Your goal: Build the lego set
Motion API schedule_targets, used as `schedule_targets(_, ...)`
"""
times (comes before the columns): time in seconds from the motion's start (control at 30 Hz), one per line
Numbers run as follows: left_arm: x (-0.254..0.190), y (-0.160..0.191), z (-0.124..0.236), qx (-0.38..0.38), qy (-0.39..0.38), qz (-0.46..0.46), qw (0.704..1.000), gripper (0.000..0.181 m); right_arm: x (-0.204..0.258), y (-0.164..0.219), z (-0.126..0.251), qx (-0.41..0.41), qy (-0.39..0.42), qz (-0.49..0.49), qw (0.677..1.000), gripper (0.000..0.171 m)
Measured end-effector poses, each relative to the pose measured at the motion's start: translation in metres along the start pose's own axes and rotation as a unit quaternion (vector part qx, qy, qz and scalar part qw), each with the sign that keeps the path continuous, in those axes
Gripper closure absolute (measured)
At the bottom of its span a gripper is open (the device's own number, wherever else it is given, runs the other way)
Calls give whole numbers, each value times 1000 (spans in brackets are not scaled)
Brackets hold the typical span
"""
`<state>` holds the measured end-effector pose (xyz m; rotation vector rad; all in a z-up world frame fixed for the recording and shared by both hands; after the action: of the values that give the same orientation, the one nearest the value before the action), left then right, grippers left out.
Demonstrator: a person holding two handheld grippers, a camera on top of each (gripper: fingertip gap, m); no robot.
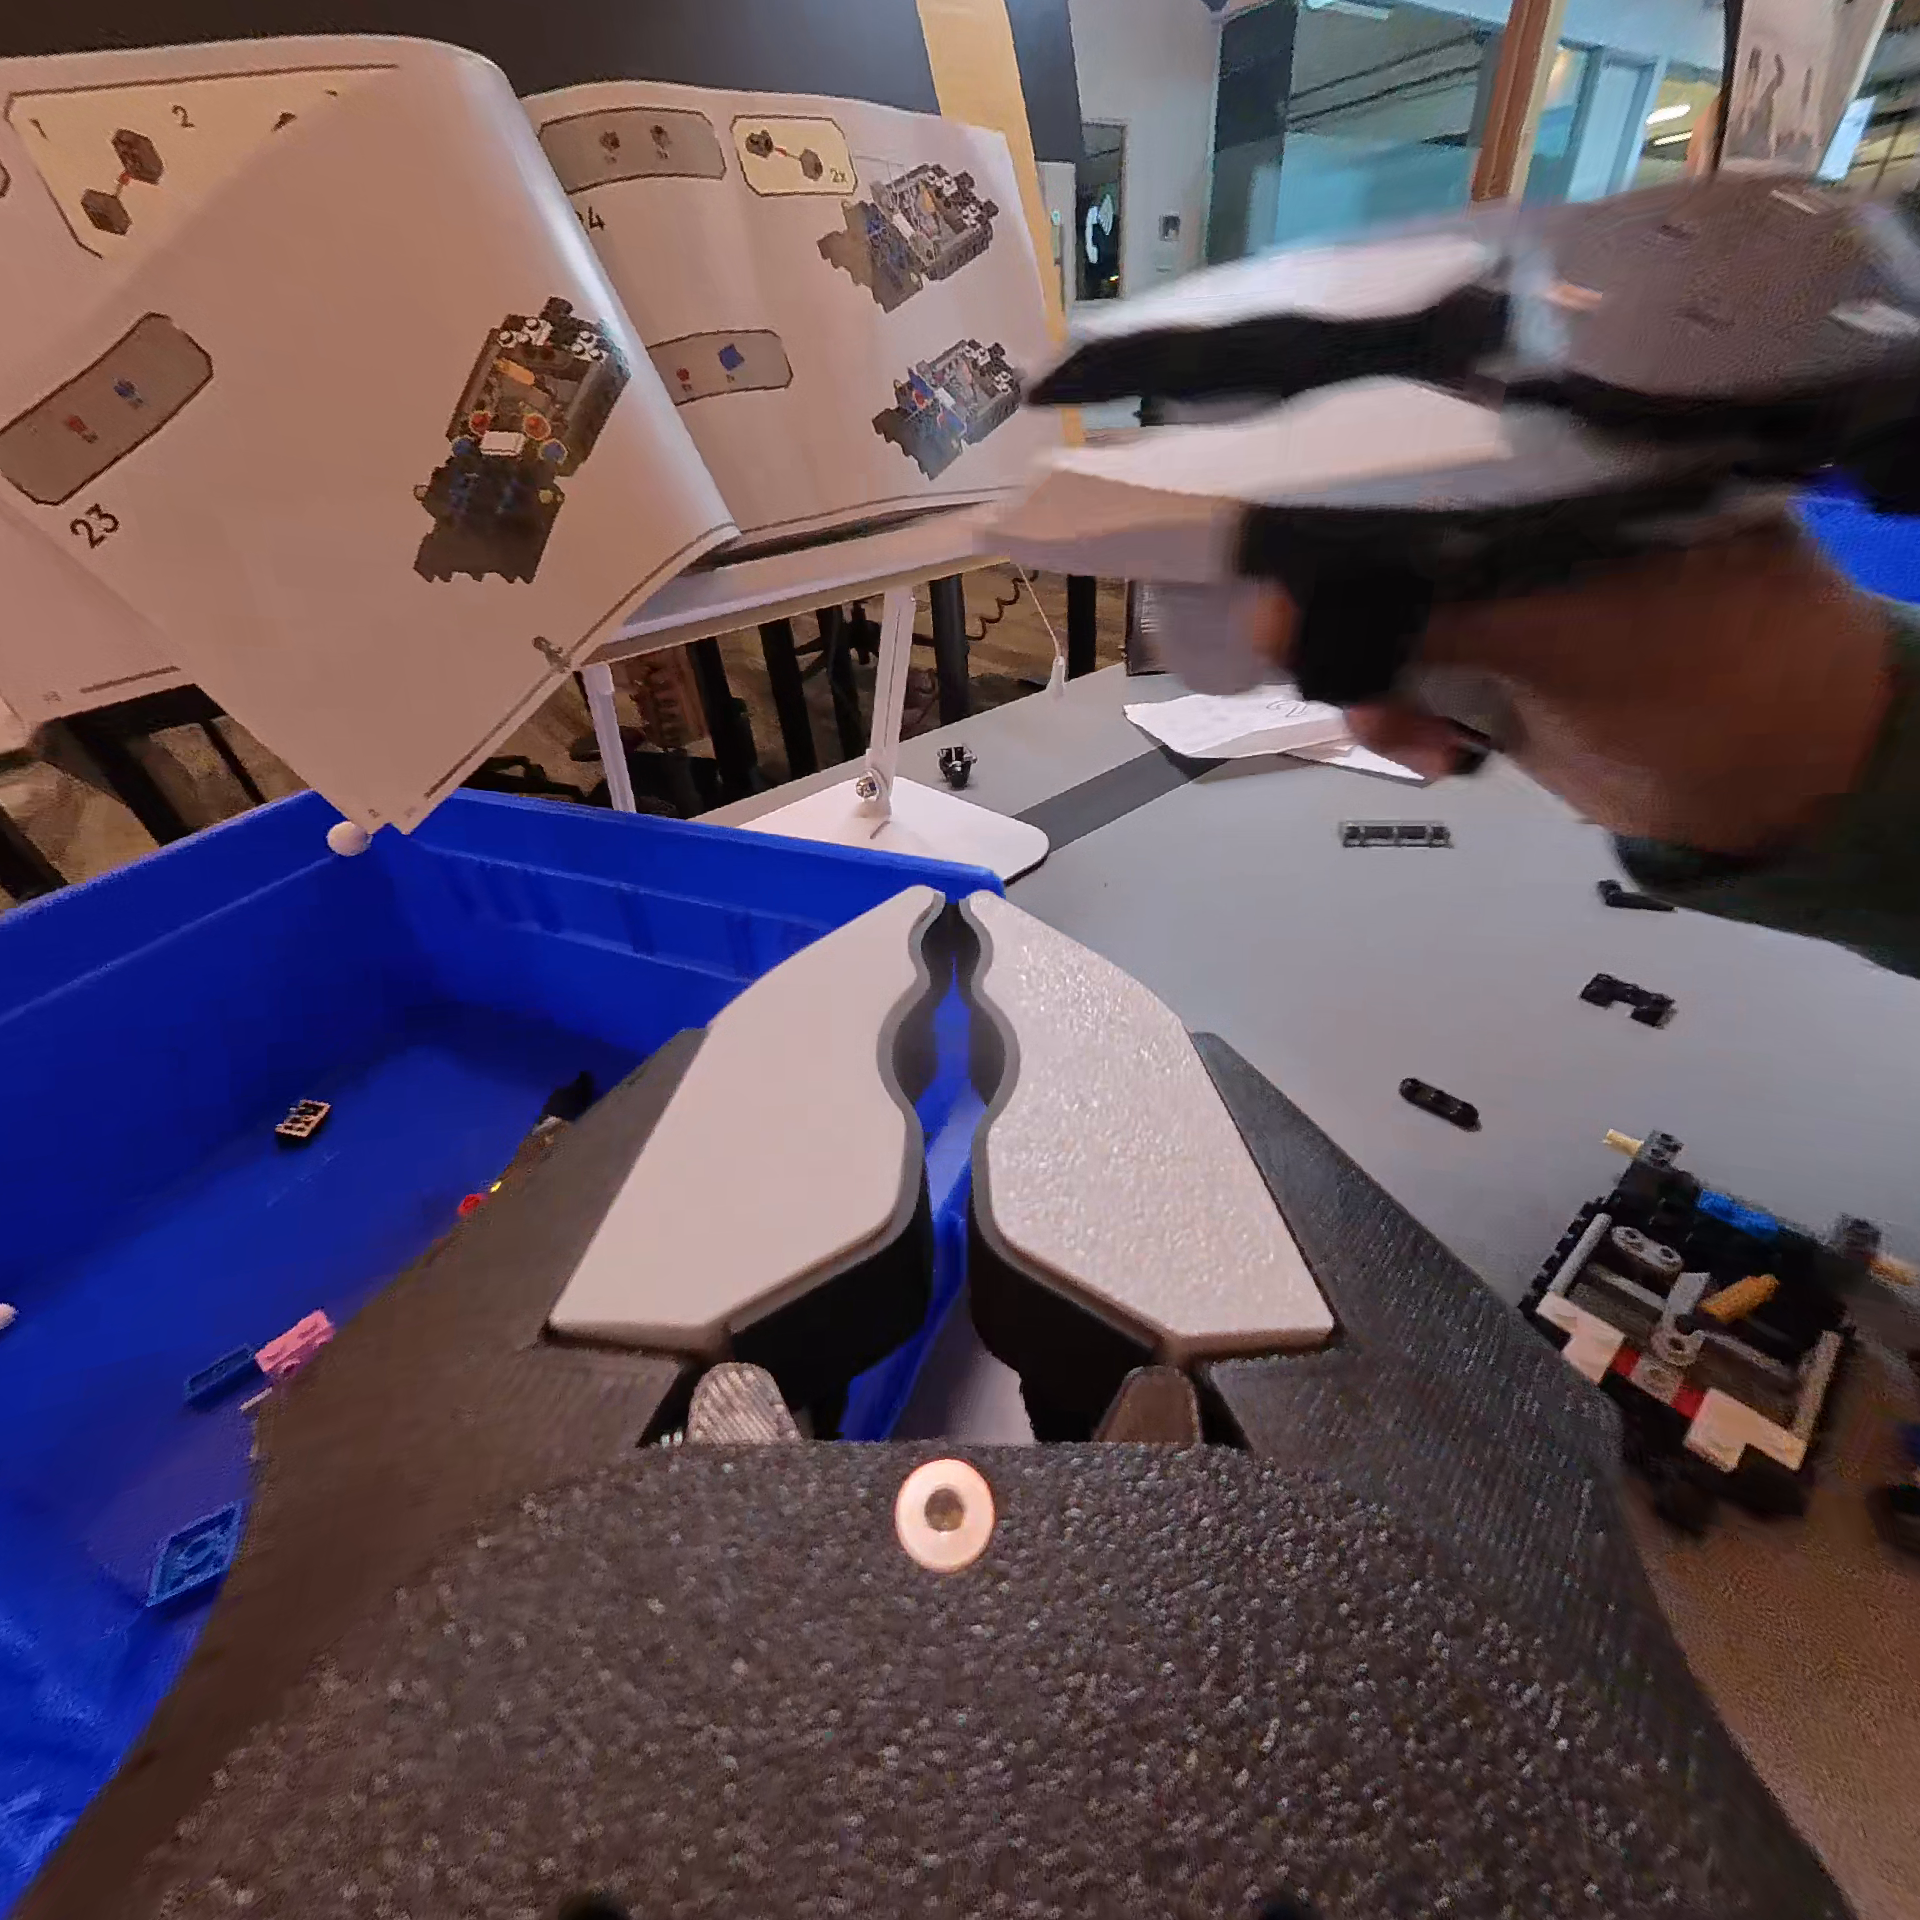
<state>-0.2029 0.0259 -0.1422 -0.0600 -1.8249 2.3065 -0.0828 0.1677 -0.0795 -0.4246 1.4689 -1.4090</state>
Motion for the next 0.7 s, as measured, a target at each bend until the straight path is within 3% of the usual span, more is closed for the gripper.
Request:
schedule_targets(0.1,-1,5,-2,5,-8,-17,1000,181,1,-30,-63,36,44,11,998,82)
schedule_targets(0.17,-1,7,-2,9,-13,-32,999,181,1,-41,-96,63,83,33,994,77)
schedule_targets(0.27,3,10,-1,10,-11,-34,999,181,-7,-43,-120,96,142,70,983,101)
schedule_targets(0.37,11,13,0,10,-16,-31,999,181,-20,-41,-112,71,150,57,985,129)
schedule_targets(0.7,11,1,-7,0,4,-11,1000,181,-73,-19,-83,37,76,-101,991,150)
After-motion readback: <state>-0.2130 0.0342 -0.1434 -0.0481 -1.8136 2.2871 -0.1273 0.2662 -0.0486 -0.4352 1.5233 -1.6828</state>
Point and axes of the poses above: each gripper's, where its closed fingertips meet, z back along the fingers, y out of its underside, x = y × z across the jaws, the point moved 10 cm from there along z, back along the fingers, and after that the axes turned 11 degrees about x, right-handed, at the moved point
